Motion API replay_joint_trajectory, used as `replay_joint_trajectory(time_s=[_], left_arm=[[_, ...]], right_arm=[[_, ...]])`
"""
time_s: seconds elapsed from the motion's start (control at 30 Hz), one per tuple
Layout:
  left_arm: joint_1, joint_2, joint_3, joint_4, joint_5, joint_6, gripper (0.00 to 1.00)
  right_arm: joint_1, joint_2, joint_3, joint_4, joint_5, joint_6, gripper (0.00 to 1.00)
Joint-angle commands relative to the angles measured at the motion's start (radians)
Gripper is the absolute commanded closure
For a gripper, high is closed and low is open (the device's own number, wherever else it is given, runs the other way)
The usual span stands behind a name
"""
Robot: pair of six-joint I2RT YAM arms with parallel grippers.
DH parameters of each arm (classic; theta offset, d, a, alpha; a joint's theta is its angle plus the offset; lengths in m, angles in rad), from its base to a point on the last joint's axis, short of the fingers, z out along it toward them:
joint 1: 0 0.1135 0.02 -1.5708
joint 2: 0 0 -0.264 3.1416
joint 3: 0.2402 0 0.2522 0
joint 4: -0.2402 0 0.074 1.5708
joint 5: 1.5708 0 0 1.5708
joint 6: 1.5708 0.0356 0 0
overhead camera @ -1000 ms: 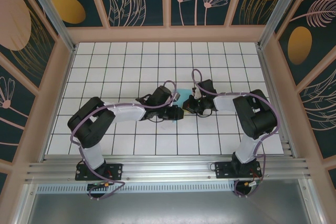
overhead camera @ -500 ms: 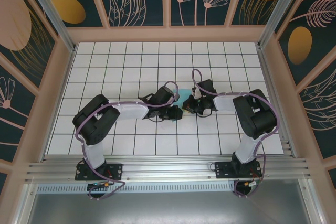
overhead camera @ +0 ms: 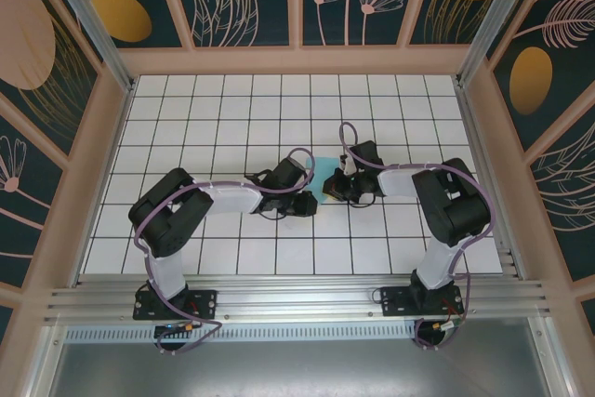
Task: Fold a paper plane with a square sheet of paper (pick it up from the middle)
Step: Third fold the triangle at the center of the table.
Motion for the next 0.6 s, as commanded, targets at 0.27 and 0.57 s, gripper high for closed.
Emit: replay_joint_trajectory(time_s=[0.27,0.57], left_arm=[[0.002,0.023,-0.061,-0.074,-0.049,0.027,0.91],[0.002,0.026,-0.063,-0.068,-0.051,0.028,0.95]], right_arm=[[0.000,-0.063,0.026,-0.064,0.105,-0.007,0.91],[0.044,-0.154,-0.030,0.006,0.019,0.003,0.96]])
